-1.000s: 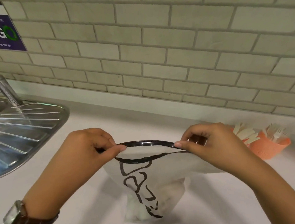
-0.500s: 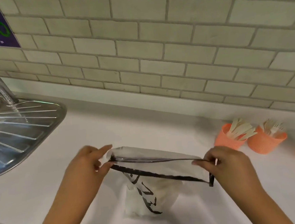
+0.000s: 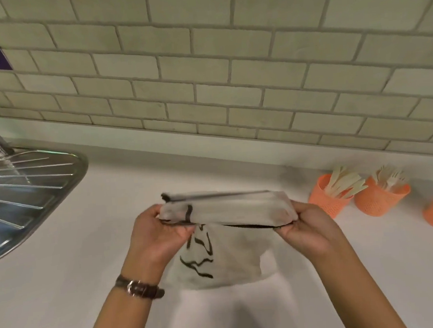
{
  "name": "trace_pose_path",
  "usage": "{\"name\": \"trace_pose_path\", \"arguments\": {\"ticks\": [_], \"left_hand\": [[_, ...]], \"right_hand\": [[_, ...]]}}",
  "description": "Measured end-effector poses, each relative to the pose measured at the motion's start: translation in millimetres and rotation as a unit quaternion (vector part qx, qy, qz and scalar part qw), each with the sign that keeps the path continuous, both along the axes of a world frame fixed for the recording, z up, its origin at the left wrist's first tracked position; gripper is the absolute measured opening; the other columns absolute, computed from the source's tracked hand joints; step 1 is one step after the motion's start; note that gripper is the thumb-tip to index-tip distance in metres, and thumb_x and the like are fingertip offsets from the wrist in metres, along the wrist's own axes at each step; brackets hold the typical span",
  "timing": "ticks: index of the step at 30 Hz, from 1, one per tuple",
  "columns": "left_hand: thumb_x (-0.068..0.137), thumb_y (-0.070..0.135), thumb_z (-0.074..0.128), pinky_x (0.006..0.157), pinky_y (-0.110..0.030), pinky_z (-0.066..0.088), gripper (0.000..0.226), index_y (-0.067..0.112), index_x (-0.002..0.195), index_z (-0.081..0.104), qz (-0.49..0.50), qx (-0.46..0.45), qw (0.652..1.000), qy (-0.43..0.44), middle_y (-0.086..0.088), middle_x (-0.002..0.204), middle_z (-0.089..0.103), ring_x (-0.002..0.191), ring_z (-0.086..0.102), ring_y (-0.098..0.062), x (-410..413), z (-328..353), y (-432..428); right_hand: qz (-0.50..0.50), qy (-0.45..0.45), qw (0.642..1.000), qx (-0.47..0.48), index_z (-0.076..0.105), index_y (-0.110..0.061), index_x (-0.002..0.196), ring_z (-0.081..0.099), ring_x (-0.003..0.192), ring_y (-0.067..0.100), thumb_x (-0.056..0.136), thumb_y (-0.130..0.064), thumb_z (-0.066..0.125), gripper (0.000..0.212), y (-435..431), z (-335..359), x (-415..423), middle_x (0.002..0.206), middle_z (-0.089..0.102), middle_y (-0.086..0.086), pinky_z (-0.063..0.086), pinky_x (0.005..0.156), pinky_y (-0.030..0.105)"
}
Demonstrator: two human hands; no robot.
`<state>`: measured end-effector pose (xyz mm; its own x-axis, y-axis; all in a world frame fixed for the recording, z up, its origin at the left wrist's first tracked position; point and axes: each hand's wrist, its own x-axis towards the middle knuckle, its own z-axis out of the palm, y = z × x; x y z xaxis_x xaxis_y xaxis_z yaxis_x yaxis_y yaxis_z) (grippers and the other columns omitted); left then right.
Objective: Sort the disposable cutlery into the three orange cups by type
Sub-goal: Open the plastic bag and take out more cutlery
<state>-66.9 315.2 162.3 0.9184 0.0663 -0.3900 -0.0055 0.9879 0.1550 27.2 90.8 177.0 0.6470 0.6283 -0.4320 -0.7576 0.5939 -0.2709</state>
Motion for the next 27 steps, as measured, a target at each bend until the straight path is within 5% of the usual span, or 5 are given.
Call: {"name": "trace_pose_path", "arguments": {"ticks": [6, 12, 18, 23, 27], "left_hand": [[0.088, 0.028, 0.049, 0.031, -0.010, 0.021, 0.032, 0.021, 0.057, 0.043, -0.055, 0.174, 0.983, 0.001, 0.010, 0.033, 0.024, 0.029, 0.019, -0.005, 33, 14, -7], [0.055, 0.016, 0.087, 0.078, -0.039, 0.057, 0.041, -0.001, 0.089, 0.072, -0.132, 0.141, 0.979, 0.062, -0.018, 0.093, 0.072, 0.081, 0.072, -0.026, -12, -56, -5], [0.053, 0.046, 0.085, 0.082, -0.033, 0.057, 0.079, 0.004, 0.117, 0.064, -0.156, 0.200, 0.966, 0.049, -0.014, 0.118, 0.066, 0.109, 0.063, -0.021, -39, -77, -8], [0.075, 0.027, 0.073, 0.054, -0.022, 0.041, 0.023, 0.022, 0.090, 0.057, -0.049, 0.673, 0.723, 0.151, 0.006, 0.059, 0.060, 0.055, 0.055, -0.011, -35, -75, -12], [0.083, 0.032, 0.064, 0.058, -0.021, 0.036, 0.030, 0.008, 0.067, 0.056, -0.031, 0.778, 0.599, 0.186, -0.008, 0.068, 0.057, 0.064, 0.052, -0.018, -30, -74, -1]], "right_hand": [[0.019, -0.174, 0.976, -0.128, 0.066, 0.002, 0.109, 0.068, 0.078, 0.020, 0.045, -0.016, 0.088, 0.070, -18, -11, 39, 0.093, 0.071, 0.011, 0.056, 0.071, 0.030], [0.056, -0.224, 0.869, -0.437, 0.059, -0.009, 0.068, 0.052, 0.044, 0.013, 0.085, -0.023, 0.065, 0.023, -28, -68, 4, 0.056, 0.059, 0.003, 0.039, 0.041, 0.021], [0.138, 0.016, 0.961, -0.240, 0.068, -0.001, 0.080, 0.068, 0.056, 0.026, 0.079, -0.012, 0.052, 0.019, -25, -83, -20, 0.069, 0.071, 0.013, 0.057, 0.053, 0.030], [0.130, -0.155, 0.948, -0.247, 0.067, -0.005, 0.109, 0.072, 0.085, 0.021, 0.075, -0.033, 0.072, 0.044, -24, -78, -24, 0.103, 0.073, 0.012, 0.058, 0.066, 0.030], [0.103, -0.383, 0.789, -0.470, 0.052, -0.024, 0.105, 0.063, 0.085, 0.017, 0.048, -0.019, 0.090, 0.069, -21, -90, -36, 0.101, 0.060, 0.002, 0.052, 0.067, 0.020]]}}
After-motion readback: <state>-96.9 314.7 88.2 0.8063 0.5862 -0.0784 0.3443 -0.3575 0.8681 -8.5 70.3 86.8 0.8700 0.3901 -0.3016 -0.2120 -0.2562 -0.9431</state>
